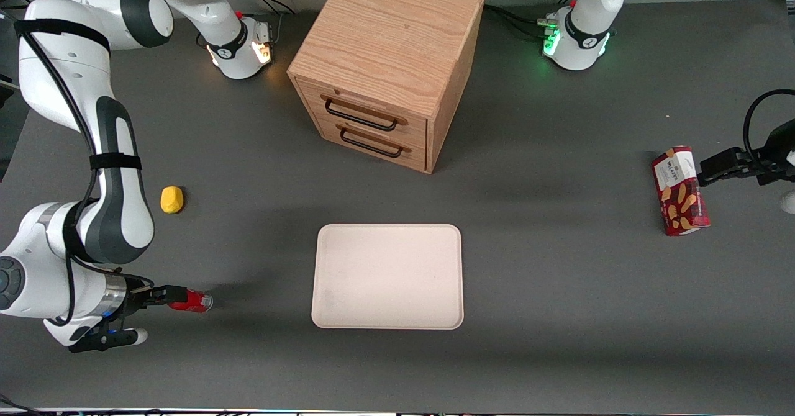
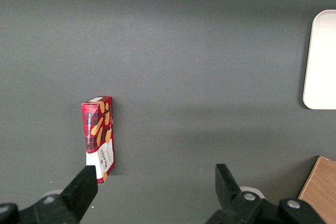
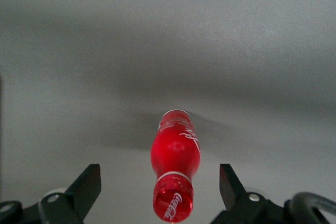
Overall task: Place coke bottle on tray
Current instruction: 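Close the right gripper around the red bottle's body, then lift the bottle and carry it toward the white tray, then lower the bottle onto the tray's edge and open the right gripper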
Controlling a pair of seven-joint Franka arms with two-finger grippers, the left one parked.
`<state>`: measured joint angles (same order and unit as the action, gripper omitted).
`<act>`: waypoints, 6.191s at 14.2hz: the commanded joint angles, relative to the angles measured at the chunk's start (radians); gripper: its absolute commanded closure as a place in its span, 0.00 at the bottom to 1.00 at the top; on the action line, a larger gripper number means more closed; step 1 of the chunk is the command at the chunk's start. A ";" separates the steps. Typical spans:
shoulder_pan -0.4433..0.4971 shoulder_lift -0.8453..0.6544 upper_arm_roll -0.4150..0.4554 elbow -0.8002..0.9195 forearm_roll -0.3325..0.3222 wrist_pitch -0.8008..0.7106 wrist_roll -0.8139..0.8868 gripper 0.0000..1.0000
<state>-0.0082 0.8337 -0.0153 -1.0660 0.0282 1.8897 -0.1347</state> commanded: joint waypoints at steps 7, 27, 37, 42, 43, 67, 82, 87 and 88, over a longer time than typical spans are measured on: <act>0.004 -0.010 -0.006 -0.009 -0.036 0.014 0.024 0.45; 0.002 -0.258 0.000 0.011 -0.074 -0.291 0.001 0.99; 0.004 -0.487 -0.003 0.012 -0.071 -0.538 0.001 0.99; 0.055 -0.453 0.001 0.072 -0.016 -0.537 0.073 0.99; 0.088 -0.438 0.001 0.093 -0.014 -0.537 0.122 0.99; 0.389 -0.075 0.074 0.209 -0.022 -0.202 0.785 1.00; 0.389 0.081 0.075 0.164 -0.125 -0.040 0.773 1.00; 0.390 0.085 0.077 0.155 -0.123 -0.037 0.781 1.00; 0.390 0.087 0.077 0.152 -0.123 -0.035 0.779 0.95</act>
<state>0.3789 0.9247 0.0598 -0.9056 -0.0843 1.8440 0.6404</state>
